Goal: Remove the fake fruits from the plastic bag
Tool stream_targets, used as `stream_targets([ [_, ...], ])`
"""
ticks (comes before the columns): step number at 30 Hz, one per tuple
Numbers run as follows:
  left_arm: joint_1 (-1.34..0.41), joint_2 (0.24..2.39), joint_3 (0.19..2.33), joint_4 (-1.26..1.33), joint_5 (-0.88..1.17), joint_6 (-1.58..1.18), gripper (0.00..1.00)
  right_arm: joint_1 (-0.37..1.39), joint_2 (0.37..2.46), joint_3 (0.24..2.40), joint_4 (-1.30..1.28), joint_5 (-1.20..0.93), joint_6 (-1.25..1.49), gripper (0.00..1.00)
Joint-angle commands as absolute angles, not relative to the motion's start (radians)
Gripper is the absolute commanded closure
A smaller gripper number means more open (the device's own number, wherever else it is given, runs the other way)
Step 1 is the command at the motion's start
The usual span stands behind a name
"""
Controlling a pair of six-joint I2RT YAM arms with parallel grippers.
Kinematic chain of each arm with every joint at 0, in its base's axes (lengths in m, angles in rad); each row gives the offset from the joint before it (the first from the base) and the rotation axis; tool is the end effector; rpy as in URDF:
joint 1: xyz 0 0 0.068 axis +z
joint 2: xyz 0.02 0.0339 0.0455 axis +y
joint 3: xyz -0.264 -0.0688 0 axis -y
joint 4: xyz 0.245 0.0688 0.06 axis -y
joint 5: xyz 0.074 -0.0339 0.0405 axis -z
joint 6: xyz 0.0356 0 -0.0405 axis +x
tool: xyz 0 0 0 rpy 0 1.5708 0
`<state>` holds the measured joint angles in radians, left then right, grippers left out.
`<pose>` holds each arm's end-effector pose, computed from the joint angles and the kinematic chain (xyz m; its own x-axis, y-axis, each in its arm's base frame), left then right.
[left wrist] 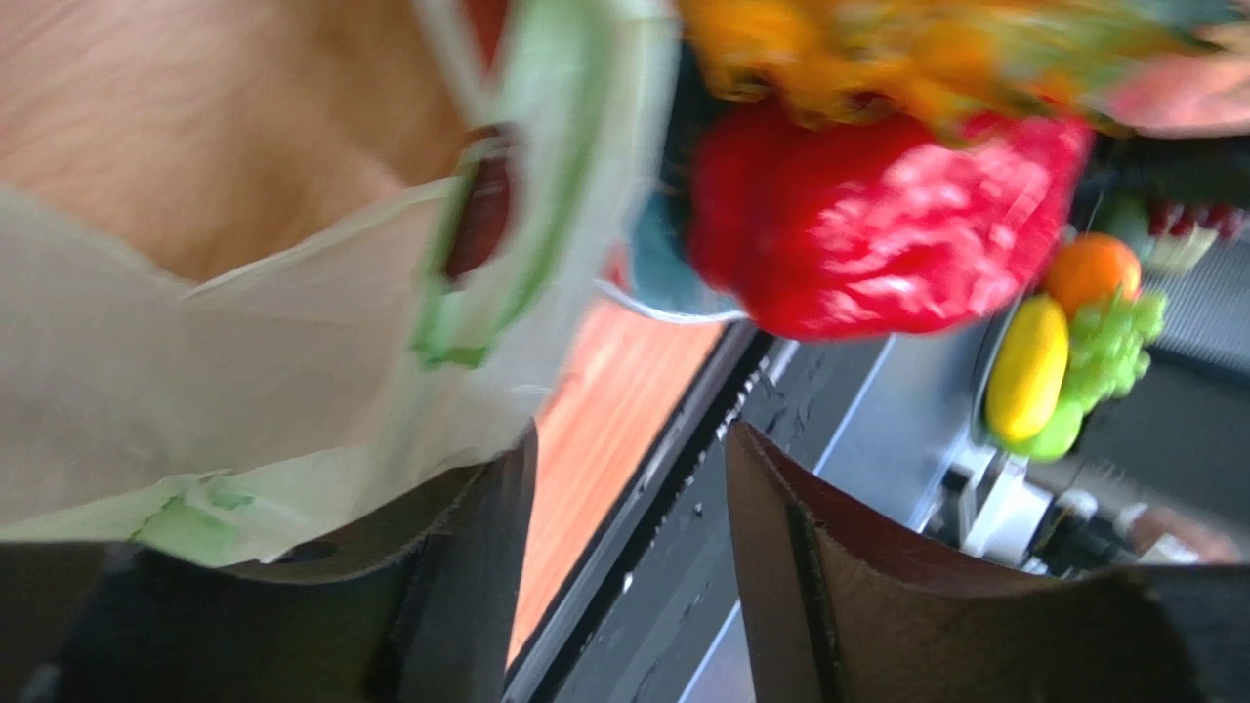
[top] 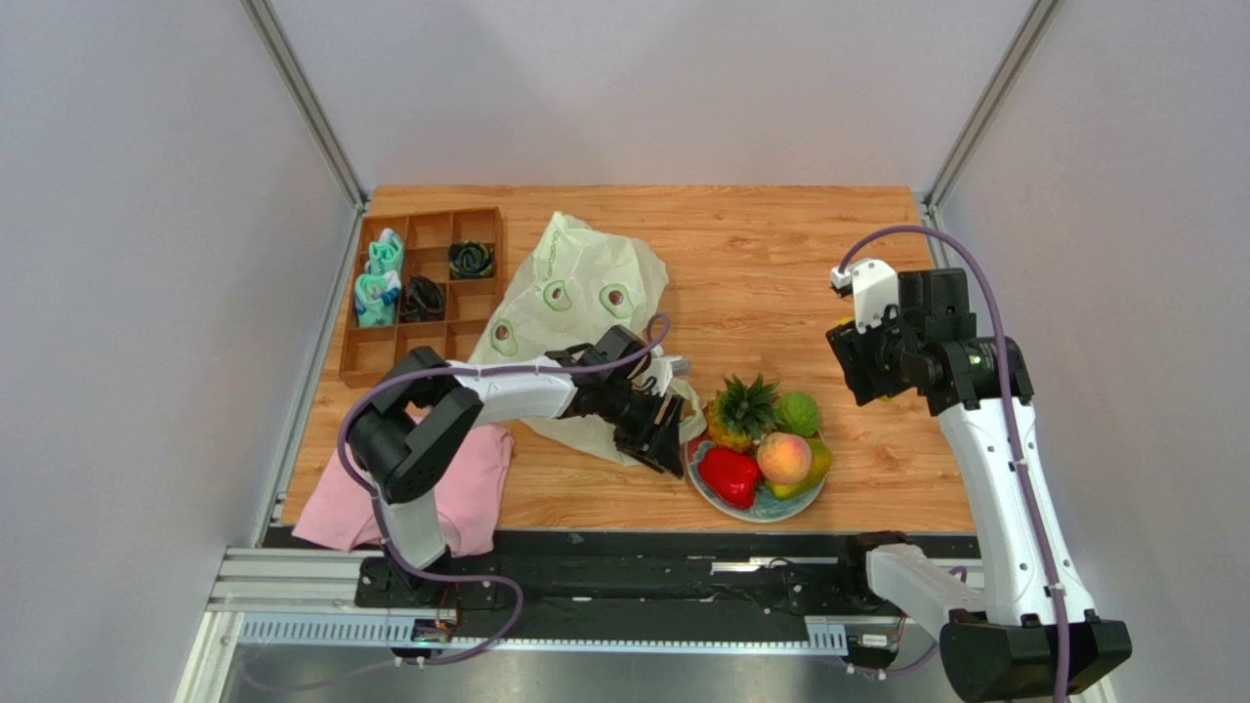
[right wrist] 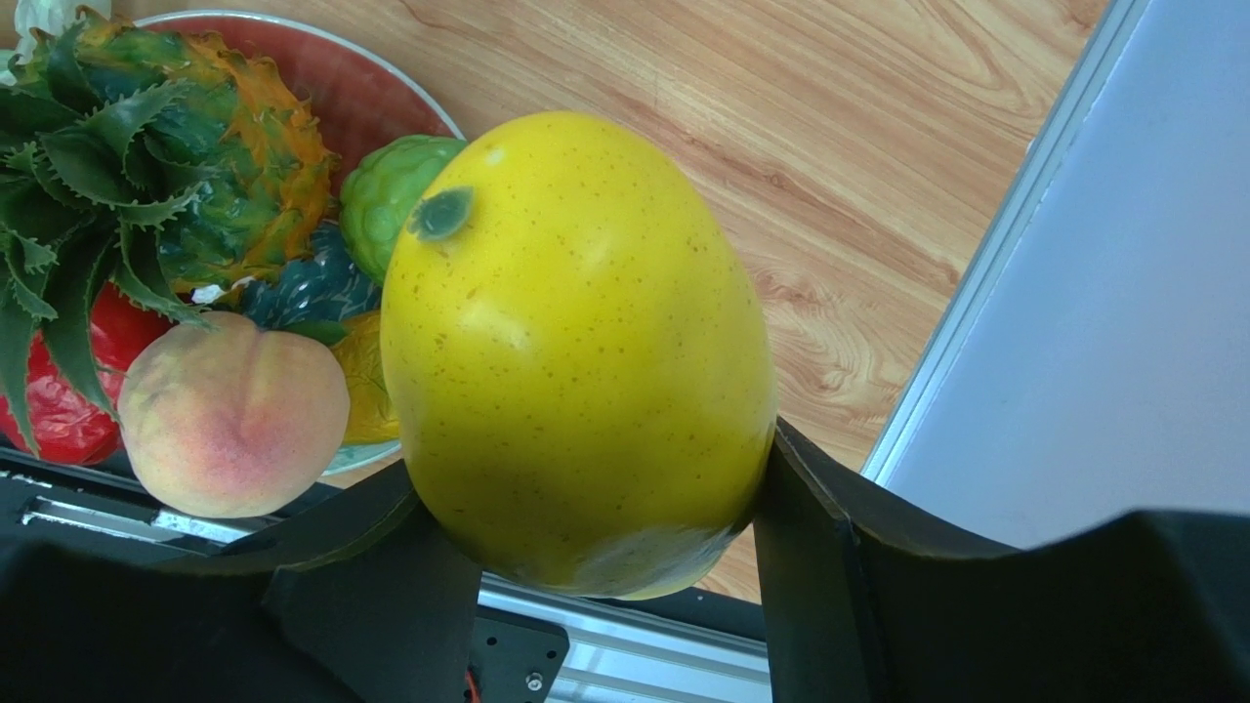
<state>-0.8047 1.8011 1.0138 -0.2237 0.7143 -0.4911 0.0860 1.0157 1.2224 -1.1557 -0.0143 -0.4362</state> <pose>0.2253 -0.2679 0.1538 -0.8886 0.4096 -0.2065 0.4157 0.5289 -0.7399 0.1715 0.0153 0.3578 -0.6942 -0.4839 -0.5329 -0.4275 0.8728 -0.2356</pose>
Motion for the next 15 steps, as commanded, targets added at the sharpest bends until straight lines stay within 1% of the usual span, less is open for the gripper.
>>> stream_targets([
  [1, -0.792, 1.807, 0.960, -0.069, 0.644, -0.646, 0.43, 0.083, 0.986, 1.212, -1.155, -0.043, -0.399, 0.97],
  [5, -0.778, 1.854, 0.963, -0.006, 0.649, -0.744, 0.52, 0.081, 0.951, 1.187, -1.170, -0.040, -0.400, 0.97],
  [8, -0.785, 1.894, 0.982, 0.060, 0.664, -0.795, 0.55, 0.083, 0.930, 1.166, -1.183, -0.043, -0.402, 0.97],
  [15, -0.802, 1.947, 1.015, 0.086, 0.672, -0.856, 0.56, 0.081, 0.930, 1.157, -1.189, -0.055, -0.402, 0.98],
])
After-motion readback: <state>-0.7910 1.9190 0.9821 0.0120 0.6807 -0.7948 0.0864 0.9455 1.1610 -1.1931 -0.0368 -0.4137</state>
